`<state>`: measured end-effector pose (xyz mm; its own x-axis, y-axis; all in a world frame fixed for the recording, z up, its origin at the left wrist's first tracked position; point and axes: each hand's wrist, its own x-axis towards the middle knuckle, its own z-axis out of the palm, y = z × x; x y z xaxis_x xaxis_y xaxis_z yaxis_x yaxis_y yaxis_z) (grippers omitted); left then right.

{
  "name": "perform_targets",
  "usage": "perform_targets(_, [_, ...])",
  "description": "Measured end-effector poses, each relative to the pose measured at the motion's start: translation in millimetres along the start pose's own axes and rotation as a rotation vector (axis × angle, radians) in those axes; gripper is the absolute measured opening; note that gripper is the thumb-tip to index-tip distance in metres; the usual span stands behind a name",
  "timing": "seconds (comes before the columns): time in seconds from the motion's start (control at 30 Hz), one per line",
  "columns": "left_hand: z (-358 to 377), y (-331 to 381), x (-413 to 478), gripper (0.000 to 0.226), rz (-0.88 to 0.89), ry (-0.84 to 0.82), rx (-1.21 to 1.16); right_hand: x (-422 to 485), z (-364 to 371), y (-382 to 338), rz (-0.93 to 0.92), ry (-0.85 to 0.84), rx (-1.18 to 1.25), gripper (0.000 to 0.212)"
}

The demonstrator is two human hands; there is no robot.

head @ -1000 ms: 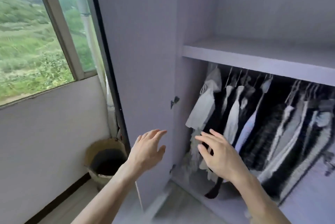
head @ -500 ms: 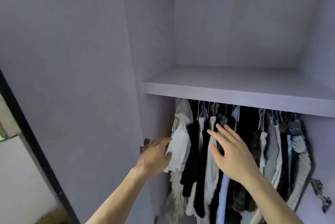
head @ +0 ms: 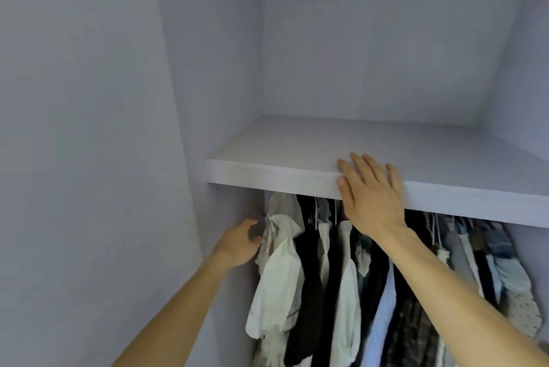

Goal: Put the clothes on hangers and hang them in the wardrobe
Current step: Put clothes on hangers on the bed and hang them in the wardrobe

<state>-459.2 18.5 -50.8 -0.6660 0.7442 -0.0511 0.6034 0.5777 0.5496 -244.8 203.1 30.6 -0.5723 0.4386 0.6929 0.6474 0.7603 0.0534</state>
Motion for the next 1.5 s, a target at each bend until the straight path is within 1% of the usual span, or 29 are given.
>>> perform_targets(0.1, [18.1,3.1,30.3,0.057,-0.103,-0.07,-0.224,1.1,26.6,3.1,-0.052,0.279,-0.064,0.043])
perform_targets(0.17, [32.7,3.4,53.7,0.051,-0.183,-0.095,-0.371,4.8,39.7,6.0,-0.068,0.418,-0.108,0.04])
perform_targets(0.23, [51.8,-2.7,80.2,0.051,-0.228,-0.089,-0.498,8.3,49.0,7.8,-0.074,0.507,-0.15,0.038])
perform_targets(0.27, [58.1,-2.2,87.1,0.045,-0.241,-0.085,-0.556,9.5,52.3,8.8,-0.078,0.532,-0.166,0.038])
perform_targets(0.33, [61.8,7.0,89.7,0.024,-0.267,-0.092,-0.664,10.4,55.1,10.8,-0.085,0.561,-0.176,0.037])
perform_targets(0.37, [61.0,13.9,87.4,0.023,-0.288,-0.099,-0.721,10.0,55.7,11.6,-0.086,0.571,-0.179,0.036])
perform_targets(0.47, [61.6,23.0,90.7,0.036,-0.348,-0.194,-0.863,10.1,57.1,11.0,-0.069,0.581,-0.188,0.035])
perform_targets(0.57, [58.6,25.7,96.2,0.042,-0.388,-0.188,-0.945,9.4,56.8,9.7,-0.054,0.569,-0.165,0.034])
perform_targets(0.73, [44.4,20.4,96.4,0.024,-0.395,0.014,-0.994,10.4,56.3,9.0,-0.051,0.578,-0.166,0.033])
perform_targets(0.8, [37.3,12.0,95.5,0.019,-0.391,0.136,-1.025,10.3,56.6,8.5,-0.046,0.591,-0.161,0.033])
perform_targets(0.9, [30.5,2.7,95.1,0.022,-0.366,0.305,-1.108,9.8,56.7,8.5,-0.044,0.584,-0.151,0.033])
perform_targets(0.97, [27.1,0.2,93.6,0.026,-0.354,0.351,-1.126,9.6,56.6,7.8,-0.039,0.58,-0.15,0.033])
perform_targets(1.03, [25.7,-0.7,88.9,0.026,-0.337,0.376,-1.148,9.7,56.2,7.0,-0.032,0.576,-0.152,0.033])
perform_targets(1.17, [27.7,-6.9,68.0,0.022,-0.383,0.413,-1.179,8.5,53.3,4.2,-0.017,0.556,-0.133,0.034])
perform_targets(1.23, [29.0,-12.3,53.2,0.021,-0.395,0.435,-1.162,4.6,53.7,-0.6,0.023,0.528,-0.104,0.038])
perform_targets(1.37, [24.3,-23.9,22.7,0.023,-0.393,0.462,-1.162,-9.9,60.3,-15.9,0.133,0.456,-0.035,0.053])
perform_targets(1.5, [21.0,-39.4,-15.7,0.014,-0.403,0.46,-1.096,-28.7,64.8,-31.5,0.17,0.379,0.081,0.068])
